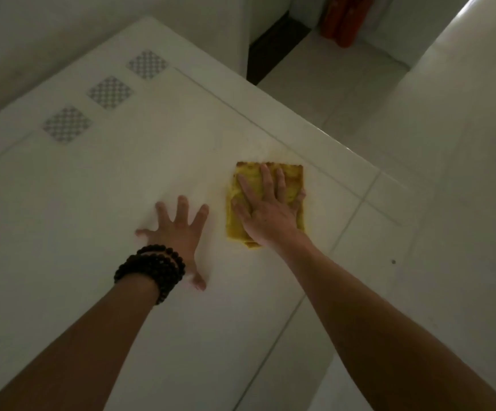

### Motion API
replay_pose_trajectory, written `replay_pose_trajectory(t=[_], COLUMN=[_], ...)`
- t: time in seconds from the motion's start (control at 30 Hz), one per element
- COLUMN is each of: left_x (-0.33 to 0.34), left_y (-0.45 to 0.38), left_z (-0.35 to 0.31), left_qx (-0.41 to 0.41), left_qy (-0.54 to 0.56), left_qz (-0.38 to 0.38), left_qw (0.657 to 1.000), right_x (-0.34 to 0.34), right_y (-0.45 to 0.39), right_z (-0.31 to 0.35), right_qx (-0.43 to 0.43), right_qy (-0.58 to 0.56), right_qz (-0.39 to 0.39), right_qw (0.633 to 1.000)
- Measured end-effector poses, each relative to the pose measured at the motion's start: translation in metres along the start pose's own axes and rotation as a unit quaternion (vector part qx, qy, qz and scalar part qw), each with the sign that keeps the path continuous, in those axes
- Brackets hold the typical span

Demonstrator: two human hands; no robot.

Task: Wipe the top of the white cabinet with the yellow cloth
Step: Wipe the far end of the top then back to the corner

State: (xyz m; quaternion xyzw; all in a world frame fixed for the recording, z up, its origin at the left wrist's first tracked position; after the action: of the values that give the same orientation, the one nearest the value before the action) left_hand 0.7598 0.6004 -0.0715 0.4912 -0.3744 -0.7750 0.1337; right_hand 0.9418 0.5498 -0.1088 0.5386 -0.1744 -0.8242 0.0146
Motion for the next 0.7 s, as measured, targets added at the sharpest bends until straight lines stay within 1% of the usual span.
replay_pose_trajectory(t=[0.07, 0.17, 0.27, 0.33, 0.4, 0.47, 0.53, 0.63, 0.7], left_x=[0.000, -0.004, -0.005, -0.005, -0.004, -0.002, -0.001, 0.000, 0.001], left_y=[-0.001, 0.002, 0.004, 0.005, 0.006, 0.006, 0.004, 0.006, 0.005], left_z=[0.000, 0.002, 0.001, 0.000, 0.000, 0.000, 0.003, 0.005, 0.004], left_qx=[-0.003, -0.005, 0.000, 0.000, 0.001, -0.001, -0.002, -0.004, -0.004], left_qy=[-0.011, -0.013, -0.009, -0.006, 0.000, 0.007, 0.012, 0.013, 0.006], left_qz=[0.002, 0.002, -0.002, -0.011, -0.015, -0.011, -0.016, -0.013, -0.007], left_qw=[1.000, 1.000, 1.000, 1.000, 1.000, 1.000, 1.000, 1.000, 1.000], right_x=[0.002, 0.024, 0.044, 0.037, 0.023, 0.011, 0.014, 0.037, 0.052], right_y=[0.002, 0.051, 0.097, 0.084, 0.046, 0.014, 0.011, 0.064, 0.103], right_z=[0.003, 0.021, 0.032, 0.026, 0.023, 0.024, 0.026, 0.032, 0.038], right_qx=[0.001, -0.006, -0.007, -0.018, -0.029, -0.022, -0.025, -0.045, -0.050], right_qy=[-0.002, -0.002, 0.019, 0.016, 0.008, 0.001, 0.007, 0.025, 0.035], right_qz=[-0.012, -0.035, -0.004, 0.005, 0.011, 0.025, 0.016, -0.002, 0.002], right_qw=[1.000, 0.999, 1.000, 1.000, 0.999, 0.999, 1.000, 0.999, 0.998])
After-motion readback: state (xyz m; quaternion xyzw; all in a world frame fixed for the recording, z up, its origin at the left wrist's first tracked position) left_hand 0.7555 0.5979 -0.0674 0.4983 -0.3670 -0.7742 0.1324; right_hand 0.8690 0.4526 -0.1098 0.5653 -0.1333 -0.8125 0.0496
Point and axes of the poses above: each hand's wrist, its own y-axis away from the middle knuckle, its own x-axis out of the palm, z = x × y, the point moved 2 cm from there along -y, towards the middle knuckle, and after that the axes turned 12 degrees about -x, right-handed, at the moved point
